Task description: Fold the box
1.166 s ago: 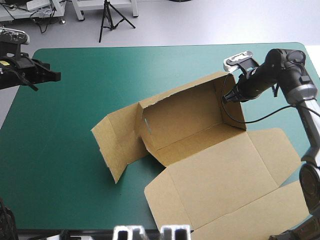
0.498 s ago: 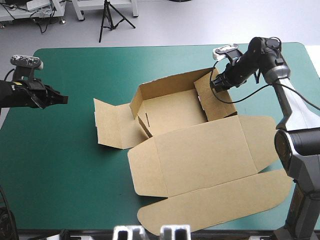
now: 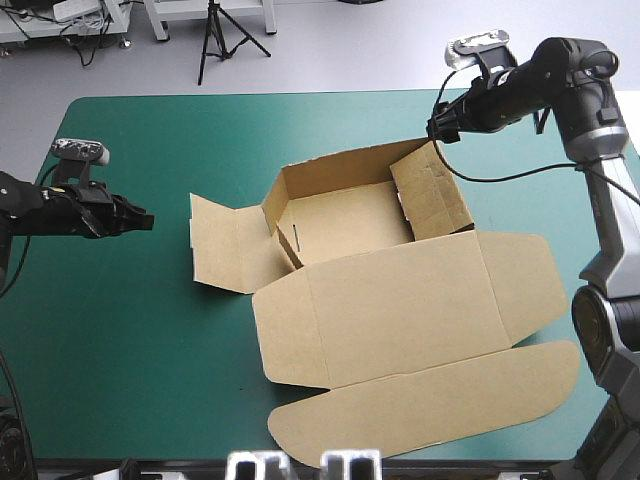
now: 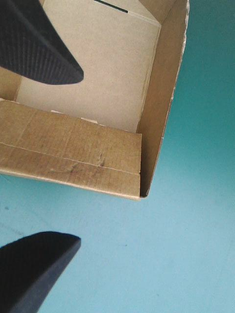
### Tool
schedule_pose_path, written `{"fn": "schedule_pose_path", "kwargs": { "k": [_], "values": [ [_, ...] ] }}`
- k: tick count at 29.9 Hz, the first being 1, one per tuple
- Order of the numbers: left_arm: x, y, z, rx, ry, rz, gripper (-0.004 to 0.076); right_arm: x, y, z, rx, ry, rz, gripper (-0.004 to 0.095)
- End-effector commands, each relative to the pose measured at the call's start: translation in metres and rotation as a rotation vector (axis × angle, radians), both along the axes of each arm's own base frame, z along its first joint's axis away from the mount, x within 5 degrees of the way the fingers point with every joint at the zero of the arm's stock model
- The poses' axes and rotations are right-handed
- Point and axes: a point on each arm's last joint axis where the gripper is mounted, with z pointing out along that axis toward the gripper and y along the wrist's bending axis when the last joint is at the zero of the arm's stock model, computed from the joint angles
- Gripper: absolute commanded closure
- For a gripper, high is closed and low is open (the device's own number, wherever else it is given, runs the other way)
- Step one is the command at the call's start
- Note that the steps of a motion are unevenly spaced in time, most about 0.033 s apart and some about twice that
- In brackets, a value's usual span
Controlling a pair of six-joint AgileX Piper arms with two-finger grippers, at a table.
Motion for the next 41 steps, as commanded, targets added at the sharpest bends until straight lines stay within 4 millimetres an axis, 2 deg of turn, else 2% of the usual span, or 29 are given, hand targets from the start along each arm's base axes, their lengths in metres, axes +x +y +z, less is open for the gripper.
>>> {"fn": "schedule_pose_path", "kwargs": {
  "k": [1,3,9,18,23,25,27,28,32,36,41],
  "values": [
    [-0.003,-0.003,0.017,-0.025,-0.085,0.014,0.0718,-0.022,-0.007,0.024,-0.009,-0.058,-0.021,0.0178],
    [-0.004,-0.003,0.017,-0.021,-0.084,0.011,0.0718,-0.021,-0.007,0.01,-0.022,-0.007,-0.028,0.0205],
    [-0.003,-0.004,0.019,-0.037,-0.102,0.015,0.0718,-0.015,-0.008,-0.058,-0.078,0.211,-0.013,0.026],
    [-0.003,-0.009,0.021,-0.087,-0.116,-0.004,0.0718,0.011,-0.004,-0.109,-0.102,0.321,0.009,0.026],
    [-0.003,-0.01,0.022,-0.113,-0.113,-0.009,0.0718,0.022,0.001,-0.128,-0.08,0.381,0.006,0.0265],
    [-0.004,-0.012,0.023,-0.135,-0.112,-0.014,0.0718,0.026,0.004,-0.129,-0.05,0.382,0.01,0.0334],
    [-0.003,-0.013,0.023,-0.146,-0.115,-0.013,0.0718,0.03,0.007,-0.125,-0.039,0.366,0.013,0.0468],
    [-0.003,-0.013,0.023,-0.158,-0.11,-0.007,0.0718,0.032,0.007,-0.124,-0.041,0.356,0.014,0.0581],
    [-0.004,-0.015,0.024,-0.171,-0.107,-0.019,0.0718,0.035,0.011,-0.111,-0.069,0.295,0.053,0.0914],
    [-0.003,-0.016,0.026,-0.2,-0.12,-0.015,0.0718,0.037,0.014,-0.096,-0.045,0.246,0.061,0.0927],
    [0.0,-0.015,0.028,-0.217,-0.15,0.018,0.0717,0.03,0.013,-0.06,-0.01,0.145,0.06,0.0927]
  ]
}}
